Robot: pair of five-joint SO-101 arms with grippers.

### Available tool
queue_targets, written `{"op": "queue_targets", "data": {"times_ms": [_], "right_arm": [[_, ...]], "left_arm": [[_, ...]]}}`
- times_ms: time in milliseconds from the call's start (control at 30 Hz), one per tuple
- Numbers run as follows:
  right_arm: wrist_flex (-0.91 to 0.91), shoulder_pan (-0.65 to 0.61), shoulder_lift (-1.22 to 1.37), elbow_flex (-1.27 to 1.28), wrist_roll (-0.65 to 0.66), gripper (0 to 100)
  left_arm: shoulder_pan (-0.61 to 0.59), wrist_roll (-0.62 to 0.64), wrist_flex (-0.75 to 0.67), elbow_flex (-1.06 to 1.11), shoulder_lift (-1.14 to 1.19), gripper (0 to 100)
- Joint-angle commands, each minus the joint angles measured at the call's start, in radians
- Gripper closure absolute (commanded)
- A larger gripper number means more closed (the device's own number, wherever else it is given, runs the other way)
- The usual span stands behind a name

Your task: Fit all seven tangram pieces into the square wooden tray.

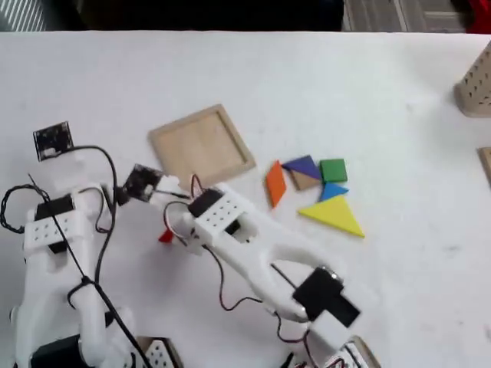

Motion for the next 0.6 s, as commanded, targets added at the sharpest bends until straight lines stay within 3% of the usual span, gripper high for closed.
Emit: {"op": "queue_targets", "data": {"times_ms": [0,567], "right_arm": [[0.022,0.016,0.030,-0.072,-0.003,72.6],[0.303,-0.028,0.286,-0.391,0.083,72.6]], "left_arm": [[0.010,-0.008,-0.017,-0.023,-0.001,71],[0.010,-0.008,-0.017,-0.023,0.001,71]]}}
